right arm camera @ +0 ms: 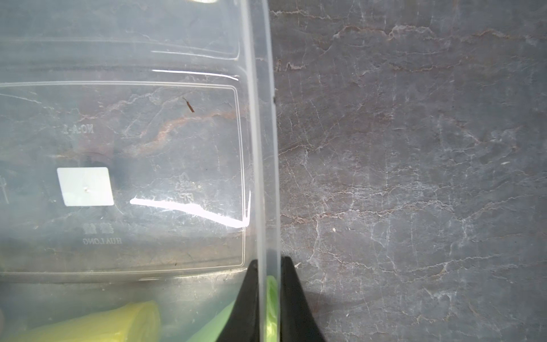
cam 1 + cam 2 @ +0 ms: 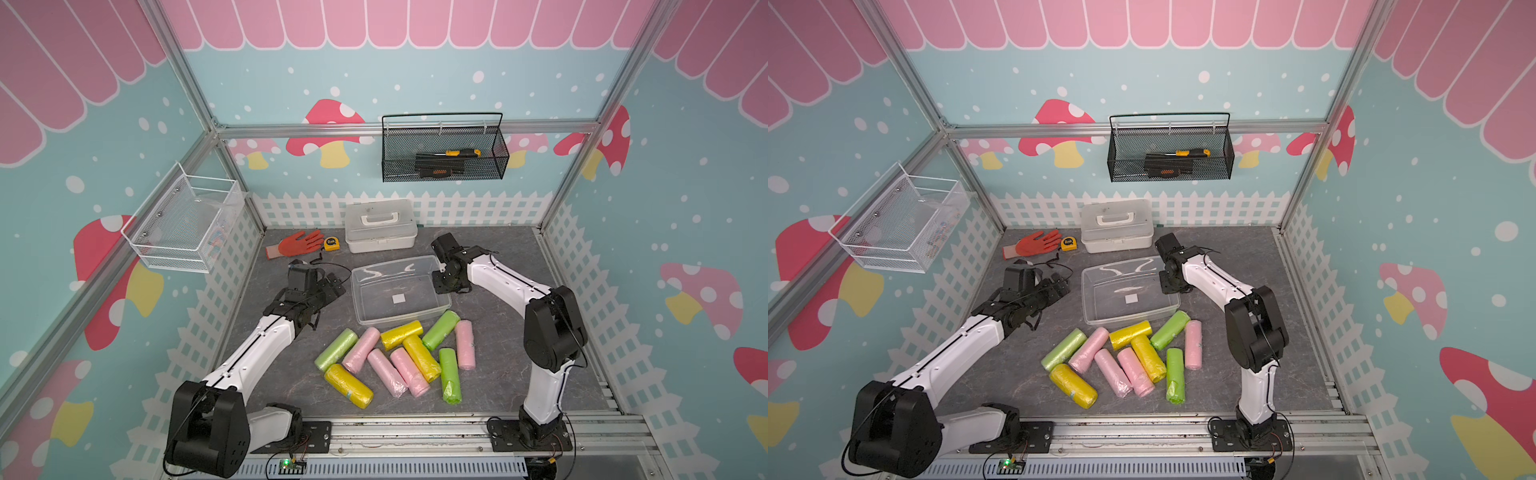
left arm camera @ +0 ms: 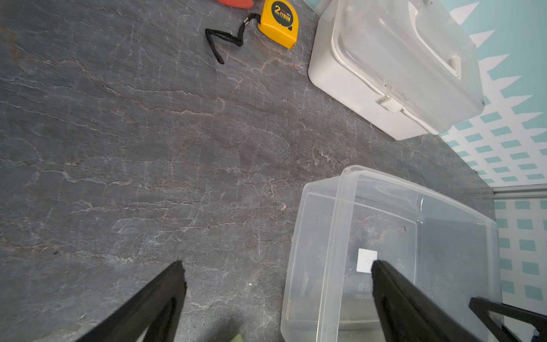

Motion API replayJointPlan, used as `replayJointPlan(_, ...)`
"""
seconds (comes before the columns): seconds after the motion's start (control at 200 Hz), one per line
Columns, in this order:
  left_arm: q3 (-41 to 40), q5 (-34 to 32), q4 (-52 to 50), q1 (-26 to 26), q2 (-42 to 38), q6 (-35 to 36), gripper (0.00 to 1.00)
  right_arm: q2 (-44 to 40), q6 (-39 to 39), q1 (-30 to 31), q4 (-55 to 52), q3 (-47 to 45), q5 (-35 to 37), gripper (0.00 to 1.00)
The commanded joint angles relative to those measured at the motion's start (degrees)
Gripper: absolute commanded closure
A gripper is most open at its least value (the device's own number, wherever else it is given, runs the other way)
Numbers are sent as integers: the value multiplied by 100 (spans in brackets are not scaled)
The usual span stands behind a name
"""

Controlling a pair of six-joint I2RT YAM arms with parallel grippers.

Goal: Put the roll of trash bags into the storage box
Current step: Adjust the storage box at the center of the board.

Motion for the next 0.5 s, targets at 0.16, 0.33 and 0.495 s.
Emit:
replayJointPlan(0.16, 141, -37, -112, -45, -12, 101, 2, -6, -31, -92, -216, -3, 86, 65)
replayJointPlan(0.33, 128, -50, -134, -46, -182, 99, 2, -663, 56, -92, -218, -261, 156, 55)
replayJointPlan(0.495, 41, -91, -129, -71, -467, 57, 2, -1638, 460, -92, -140, -1085, 175, 51)
